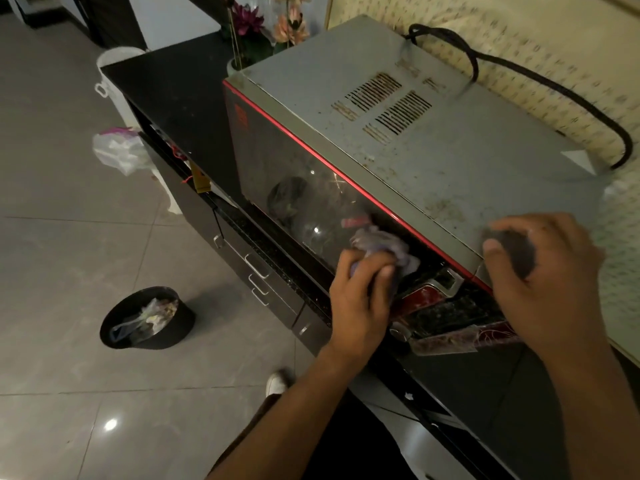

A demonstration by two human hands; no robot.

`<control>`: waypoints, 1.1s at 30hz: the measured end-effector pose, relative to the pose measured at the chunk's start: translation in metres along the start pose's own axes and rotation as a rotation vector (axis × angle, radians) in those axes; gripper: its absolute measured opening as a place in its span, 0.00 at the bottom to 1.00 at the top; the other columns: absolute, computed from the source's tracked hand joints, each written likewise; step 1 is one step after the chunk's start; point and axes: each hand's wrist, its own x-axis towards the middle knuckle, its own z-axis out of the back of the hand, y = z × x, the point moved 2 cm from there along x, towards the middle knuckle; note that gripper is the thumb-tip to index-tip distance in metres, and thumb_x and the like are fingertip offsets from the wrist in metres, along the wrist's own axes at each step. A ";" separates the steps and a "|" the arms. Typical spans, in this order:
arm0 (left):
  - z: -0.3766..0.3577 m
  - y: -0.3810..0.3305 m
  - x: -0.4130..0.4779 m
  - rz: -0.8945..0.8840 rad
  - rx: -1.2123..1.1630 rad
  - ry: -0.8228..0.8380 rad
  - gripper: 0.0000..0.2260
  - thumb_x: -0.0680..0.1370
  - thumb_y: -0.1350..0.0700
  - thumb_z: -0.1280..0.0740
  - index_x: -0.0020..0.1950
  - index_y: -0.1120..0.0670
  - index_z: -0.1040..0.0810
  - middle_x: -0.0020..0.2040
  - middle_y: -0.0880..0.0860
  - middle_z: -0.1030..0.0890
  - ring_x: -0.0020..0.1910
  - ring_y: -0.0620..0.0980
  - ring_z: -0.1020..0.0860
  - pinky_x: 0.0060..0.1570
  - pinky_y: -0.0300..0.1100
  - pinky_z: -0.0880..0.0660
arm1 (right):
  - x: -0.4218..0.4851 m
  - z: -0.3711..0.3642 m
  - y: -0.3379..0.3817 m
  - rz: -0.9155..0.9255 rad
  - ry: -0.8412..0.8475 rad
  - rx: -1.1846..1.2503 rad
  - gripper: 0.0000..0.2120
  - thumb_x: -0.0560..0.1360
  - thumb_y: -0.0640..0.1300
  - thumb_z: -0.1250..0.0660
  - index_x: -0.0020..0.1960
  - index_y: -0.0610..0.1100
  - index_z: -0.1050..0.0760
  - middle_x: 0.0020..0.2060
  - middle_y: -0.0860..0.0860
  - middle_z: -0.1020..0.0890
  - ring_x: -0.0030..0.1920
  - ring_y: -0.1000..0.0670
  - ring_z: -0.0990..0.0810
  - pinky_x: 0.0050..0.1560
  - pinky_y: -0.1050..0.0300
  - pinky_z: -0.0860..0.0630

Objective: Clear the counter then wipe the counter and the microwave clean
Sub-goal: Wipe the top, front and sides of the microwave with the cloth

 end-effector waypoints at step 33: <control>-0.003 0.017 -0.002 0.047 -0.038 -0.009 0.07 0.82 0.54 0.35 0.57 0.57 0.26 0.52 0.49 0.25 0.49 0.41 0.23 0.51 0.39 0.24 | -0.001 0.001 -0.006 0.018 0.009 -0.036 0.15 0.76 0.55 0.39 0.58 0.49 0.24 0.58 0.48 0.28 0.61 0.47 0.31 0.63 0.53 0.46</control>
